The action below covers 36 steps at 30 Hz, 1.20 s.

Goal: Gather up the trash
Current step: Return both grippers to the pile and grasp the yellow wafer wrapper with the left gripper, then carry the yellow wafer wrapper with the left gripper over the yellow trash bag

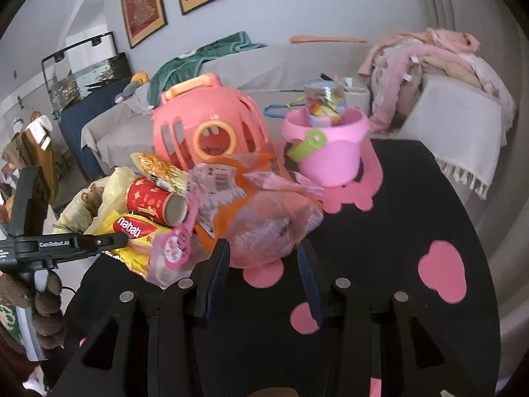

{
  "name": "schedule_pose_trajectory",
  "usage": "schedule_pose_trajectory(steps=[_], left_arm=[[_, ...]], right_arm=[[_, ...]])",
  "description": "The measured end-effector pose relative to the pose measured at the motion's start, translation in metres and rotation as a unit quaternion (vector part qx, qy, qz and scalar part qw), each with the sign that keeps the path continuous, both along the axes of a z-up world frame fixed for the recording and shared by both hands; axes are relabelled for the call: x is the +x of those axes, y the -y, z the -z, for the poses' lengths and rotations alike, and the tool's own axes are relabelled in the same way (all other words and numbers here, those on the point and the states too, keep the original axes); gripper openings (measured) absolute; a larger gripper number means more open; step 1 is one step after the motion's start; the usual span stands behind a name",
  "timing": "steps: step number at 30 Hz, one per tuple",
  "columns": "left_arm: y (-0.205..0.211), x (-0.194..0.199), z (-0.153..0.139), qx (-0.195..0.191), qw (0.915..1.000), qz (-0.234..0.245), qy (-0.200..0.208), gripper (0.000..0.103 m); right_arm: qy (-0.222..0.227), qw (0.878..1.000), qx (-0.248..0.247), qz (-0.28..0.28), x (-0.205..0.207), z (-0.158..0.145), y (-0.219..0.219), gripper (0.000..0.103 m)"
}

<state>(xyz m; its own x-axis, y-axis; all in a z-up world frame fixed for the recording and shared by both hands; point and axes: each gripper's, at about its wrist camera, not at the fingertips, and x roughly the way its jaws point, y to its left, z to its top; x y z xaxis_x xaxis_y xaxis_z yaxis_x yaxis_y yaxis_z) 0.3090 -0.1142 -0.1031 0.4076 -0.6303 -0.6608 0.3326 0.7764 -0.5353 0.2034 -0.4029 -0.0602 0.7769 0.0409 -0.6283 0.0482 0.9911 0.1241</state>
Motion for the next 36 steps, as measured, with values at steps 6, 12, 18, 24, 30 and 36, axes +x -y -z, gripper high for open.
schedule_pose_trajectory(steps=[6, 12, 18, 24, 30, 36], left_arm=[[-0.027, -0.028, -0.016, 0.039, 0.9987, 0.019, 0.026, 0.015], [-0.059, -0.043, -0.024, 0.059, 0.9969, 0.001, 0.053, 0.015], [-0.074, -0.042, -0.020, 0.049, 0.9976, -0.011, 0.048, 0.015], [-0.076, -0.043, -0.015, 0.050, 0.9975, -0.010, 0.050, 0.015], [-0.084, -0.041, -0.010, 0.044, 0.9980, -0.016, 0.042, 0.015], [-0.083, -0.045, -0.012, 0.037, 0.9981, -0.012, 0.047, 0.015]], right_arm=[[0.003, 0.999, -0.009, -0.050, 0.016, -0.009, -0.030, 0.040], [-0.034, 0.996, -0.008, -0.085, 0.032, 0.011, -0.068, 0.040], [-0.070, 0.995, -0.026, -0.063, 0.062, 0.034, -0.088, 0.040], [-0.098, 0.992, -0.048, -0.055, 0.085, 0.050, -0.095, 0.040], [-0.087, 0.993, -0.042, -0.065, 0.066, 0.049, -0.097, 0.022], [-0.070, 0.994, -0.038, -0.081, 0.032, 0.032, -0.101, 0.013]])
